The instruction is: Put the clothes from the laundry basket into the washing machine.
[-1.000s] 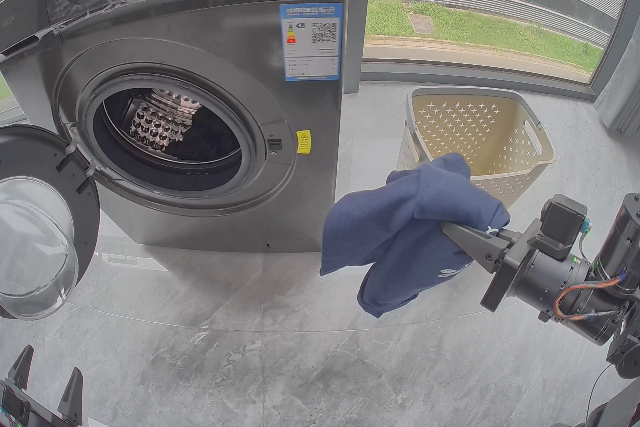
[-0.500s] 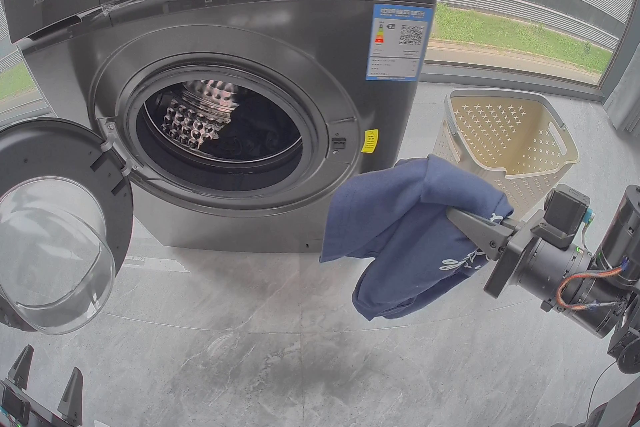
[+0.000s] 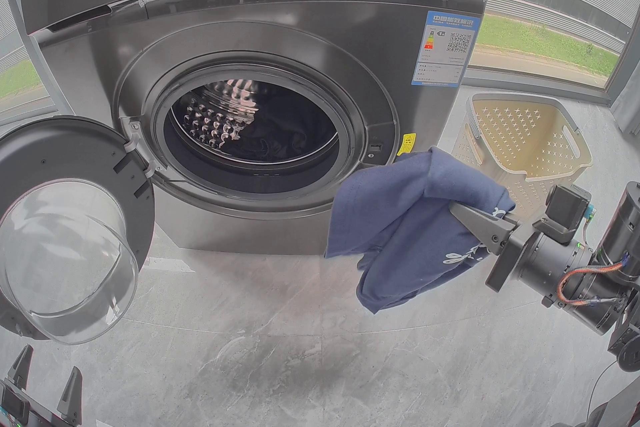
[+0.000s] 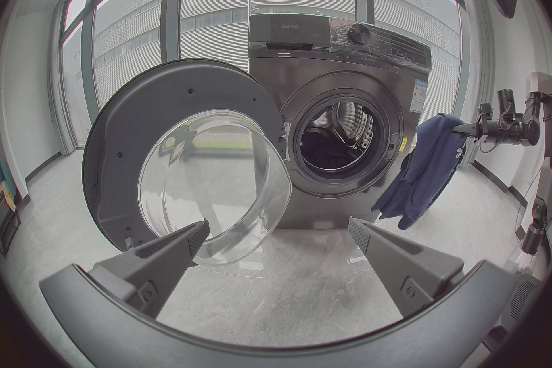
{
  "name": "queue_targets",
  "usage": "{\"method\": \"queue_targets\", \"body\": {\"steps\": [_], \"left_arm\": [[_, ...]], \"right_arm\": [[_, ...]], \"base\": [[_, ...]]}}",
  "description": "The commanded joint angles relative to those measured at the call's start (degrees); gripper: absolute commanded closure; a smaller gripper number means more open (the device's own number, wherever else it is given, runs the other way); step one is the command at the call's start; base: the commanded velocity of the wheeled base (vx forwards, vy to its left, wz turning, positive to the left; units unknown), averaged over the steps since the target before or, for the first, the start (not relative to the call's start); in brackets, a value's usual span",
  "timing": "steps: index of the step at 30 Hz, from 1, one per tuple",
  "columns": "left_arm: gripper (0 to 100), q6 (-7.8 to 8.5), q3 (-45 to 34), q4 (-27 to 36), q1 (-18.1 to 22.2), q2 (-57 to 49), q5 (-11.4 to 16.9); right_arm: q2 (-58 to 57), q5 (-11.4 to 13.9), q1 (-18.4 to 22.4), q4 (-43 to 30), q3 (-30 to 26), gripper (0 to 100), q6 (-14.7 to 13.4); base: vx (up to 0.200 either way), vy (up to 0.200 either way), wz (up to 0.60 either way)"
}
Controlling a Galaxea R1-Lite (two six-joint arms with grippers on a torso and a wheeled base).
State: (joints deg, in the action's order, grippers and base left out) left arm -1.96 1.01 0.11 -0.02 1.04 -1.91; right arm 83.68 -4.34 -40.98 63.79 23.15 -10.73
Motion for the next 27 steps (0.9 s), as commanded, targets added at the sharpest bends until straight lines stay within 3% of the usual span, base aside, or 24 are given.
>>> {"method": "queue_targets", "body": {"steps": [1, 11, 27], "left_arm": [[0, -0.06, -0.84, 0.07, 0.02, -0.6, -0.02], [0, -0.06, -0.84, -0.02, -0.06, -0.6, -0.02], [0, -0.06, -0.84, 0.07, 0.02, -0.6, -0.02]], "right_arm": [[0.08, 0.03, -0.06, 0.02, -0.03, 100, 0.01], [0.08, 0.03, -0.06, 0.02, -0.12, 100, -0.08], [0.08, -0.14, 0.29, 0.02, -0.03, 100, -0.08]], "base": [[-0.2, 0.0, 0.0], [-0.02, 0.0, 0.0], [0.0, 0.2, 0.0]]}}
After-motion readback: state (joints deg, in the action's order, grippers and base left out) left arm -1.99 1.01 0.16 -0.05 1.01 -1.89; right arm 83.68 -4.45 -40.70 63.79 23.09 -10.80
